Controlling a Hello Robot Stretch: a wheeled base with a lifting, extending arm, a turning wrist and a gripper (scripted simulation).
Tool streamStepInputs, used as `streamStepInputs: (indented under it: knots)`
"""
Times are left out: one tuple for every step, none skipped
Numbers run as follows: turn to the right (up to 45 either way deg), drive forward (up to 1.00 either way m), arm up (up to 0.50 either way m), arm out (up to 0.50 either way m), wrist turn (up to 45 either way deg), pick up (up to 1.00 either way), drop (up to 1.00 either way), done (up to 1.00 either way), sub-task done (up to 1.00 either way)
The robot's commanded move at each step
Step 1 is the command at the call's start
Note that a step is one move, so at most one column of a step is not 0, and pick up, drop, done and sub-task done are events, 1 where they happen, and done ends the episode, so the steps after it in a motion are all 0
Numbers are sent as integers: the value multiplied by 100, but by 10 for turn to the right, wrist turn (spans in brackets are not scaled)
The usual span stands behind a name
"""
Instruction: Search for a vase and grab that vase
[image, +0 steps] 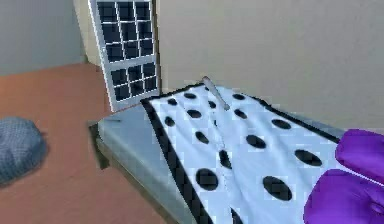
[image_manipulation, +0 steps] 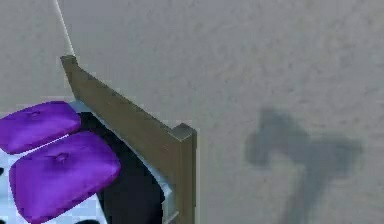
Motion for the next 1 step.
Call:
streamStepInputs:
  knots:
    - [-450,0,0,0,0,0,0,0,0]
